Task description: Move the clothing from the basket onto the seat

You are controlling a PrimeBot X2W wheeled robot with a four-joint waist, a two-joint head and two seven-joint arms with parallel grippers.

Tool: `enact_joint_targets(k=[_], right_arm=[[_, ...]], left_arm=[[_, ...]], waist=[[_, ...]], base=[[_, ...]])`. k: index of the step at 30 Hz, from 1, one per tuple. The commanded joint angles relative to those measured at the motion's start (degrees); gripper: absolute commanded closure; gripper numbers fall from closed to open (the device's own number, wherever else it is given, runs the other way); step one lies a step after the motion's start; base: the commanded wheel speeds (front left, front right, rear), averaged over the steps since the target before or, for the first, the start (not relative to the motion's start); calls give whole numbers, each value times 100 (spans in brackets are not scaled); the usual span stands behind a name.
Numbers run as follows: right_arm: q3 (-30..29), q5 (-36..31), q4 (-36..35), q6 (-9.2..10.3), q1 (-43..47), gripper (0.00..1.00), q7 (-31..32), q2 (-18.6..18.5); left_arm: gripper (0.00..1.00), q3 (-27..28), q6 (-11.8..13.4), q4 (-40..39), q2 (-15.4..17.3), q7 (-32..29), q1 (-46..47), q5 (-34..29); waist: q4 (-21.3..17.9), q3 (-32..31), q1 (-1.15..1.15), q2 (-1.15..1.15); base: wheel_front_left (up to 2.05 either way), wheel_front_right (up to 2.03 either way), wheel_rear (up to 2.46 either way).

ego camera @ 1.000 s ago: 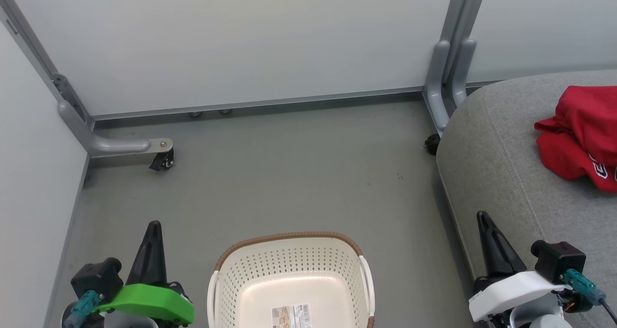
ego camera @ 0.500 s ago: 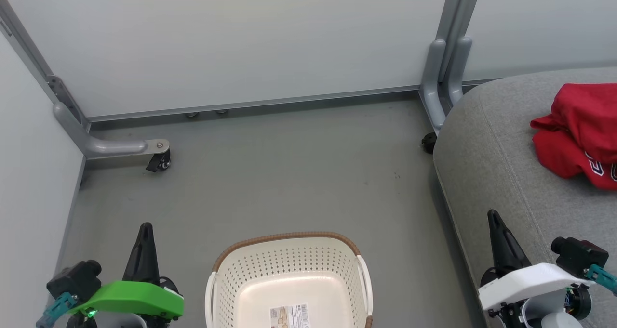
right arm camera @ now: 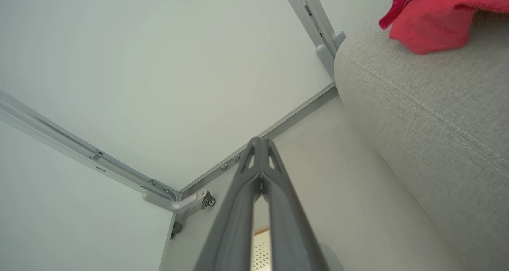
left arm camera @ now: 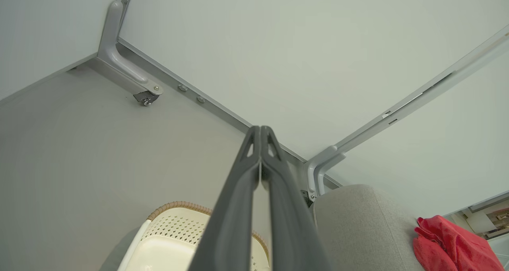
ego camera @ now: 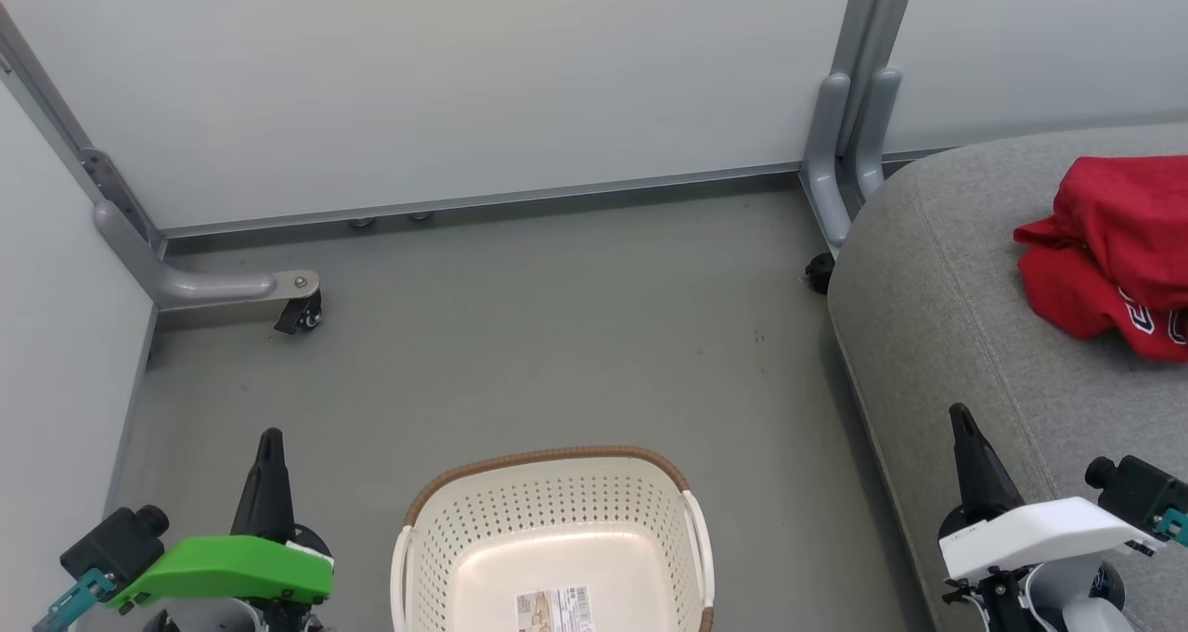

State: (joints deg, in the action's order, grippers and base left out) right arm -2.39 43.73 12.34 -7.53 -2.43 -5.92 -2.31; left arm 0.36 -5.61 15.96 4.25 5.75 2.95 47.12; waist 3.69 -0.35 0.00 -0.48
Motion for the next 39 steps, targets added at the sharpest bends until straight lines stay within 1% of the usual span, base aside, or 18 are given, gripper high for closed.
enact_joint_targets(k=[1,19,39], right_arm=[[-33,182,-47,2,-149,100,49,-39],[-144,1491,11,3,-227,100,388,-49],[-244,2678,64,4,-294,100,694,-57]], left_arm=[[100,54,-43,-89,5,-31,181,181],[100,218,-88,-123,-36,-370,237,1389],[100,364,-127,-153,-67,-678,292,2489]], waist=[[-5,1,0,15],[-81,12,0,22],[-164,23,0,29]], base=[[0,0,0],[0,0,0],[0,0,0]])
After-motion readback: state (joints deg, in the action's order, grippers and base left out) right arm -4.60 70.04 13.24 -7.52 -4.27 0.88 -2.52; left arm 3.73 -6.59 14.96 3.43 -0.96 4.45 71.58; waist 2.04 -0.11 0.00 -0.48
